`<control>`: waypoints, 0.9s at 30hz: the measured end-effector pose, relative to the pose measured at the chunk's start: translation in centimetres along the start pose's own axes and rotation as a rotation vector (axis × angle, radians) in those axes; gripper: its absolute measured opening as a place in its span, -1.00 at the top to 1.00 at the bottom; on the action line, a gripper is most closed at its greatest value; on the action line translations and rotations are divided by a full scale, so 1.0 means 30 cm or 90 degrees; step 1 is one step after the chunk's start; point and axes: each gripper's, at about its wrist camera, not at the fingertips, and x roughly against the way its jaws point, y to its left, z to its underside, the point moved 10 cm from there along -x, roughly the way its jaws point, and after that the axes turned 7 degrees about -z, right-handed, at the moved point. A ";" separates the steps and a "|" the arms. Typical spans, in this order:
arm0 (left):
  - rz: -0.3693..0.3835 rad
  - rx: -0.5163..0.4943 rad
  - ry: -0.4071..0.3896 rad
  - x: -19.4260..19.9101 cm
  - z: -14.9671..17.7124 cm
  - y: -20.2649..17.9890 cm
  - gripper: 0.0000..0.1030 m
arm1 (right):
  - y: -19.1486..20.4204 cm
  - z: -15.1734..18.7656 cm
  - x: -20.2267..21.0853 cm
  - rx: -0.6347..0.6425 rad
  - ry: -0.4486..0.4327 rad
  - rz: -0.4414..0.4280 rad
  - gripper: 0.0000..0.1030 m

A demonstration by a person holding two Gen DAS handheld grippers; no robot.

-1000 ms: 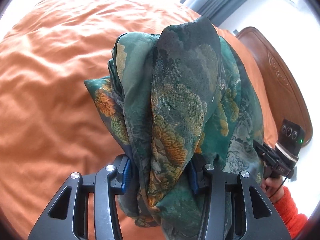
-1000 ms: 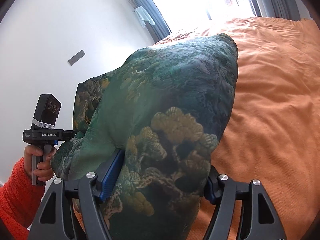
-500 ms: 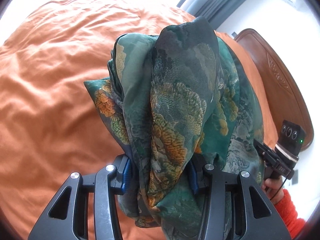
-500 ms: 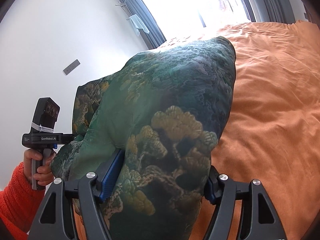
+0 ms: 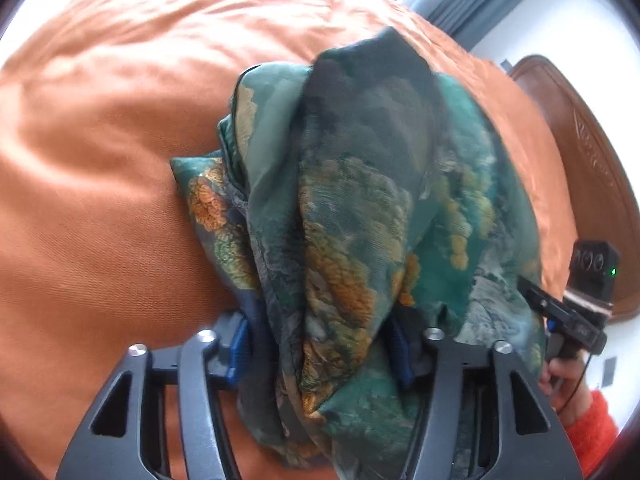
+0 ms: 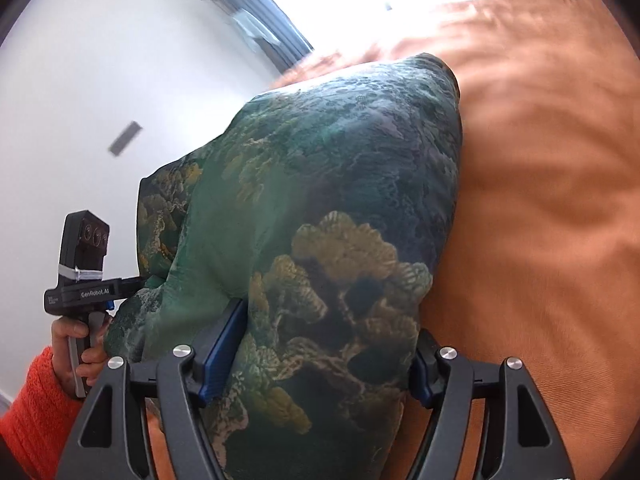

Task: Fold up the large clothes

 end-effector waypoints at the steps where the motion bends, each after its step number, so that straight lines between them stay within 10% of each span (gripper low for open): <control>1: 0.013 0.011 -0.004 0.009 0.007 0.006 -0.30 | -0.024 0.013 -0.010 -0.014 -0.004 -0.006 -0.50; 6: -0.003 -0.015 -0.071 0.200 0.066 0.008 -0.55 | -0.033 0.035 0.058 -0.064 -0.038 -0.038 -0.74; 9: -0.113 -0.086 -0.185 0.397 0.125 -0.031 -0.92 | -0.009 0.049 0.178 -0.011 -0.070 0.027 -0.75; 16: -0.261 -0.182 -0.396 0.773 0.410 -0.279 -0.99 | 0.243 0.163 0.517 0.170 -0.172 0.183 -0.75; 23: -0.262 -0.149 -0.421 0.909 0.572 -0.482 -0.99 | 0.497 0.301 0.767 0.241 -0.287 0.251 -0.99; 27: -0.269 -0.100 -0.388 0.903 0.635 -0.545 -0.99 | 0.565 0.384 0.790 0.258 -0.262 0.309 -0.99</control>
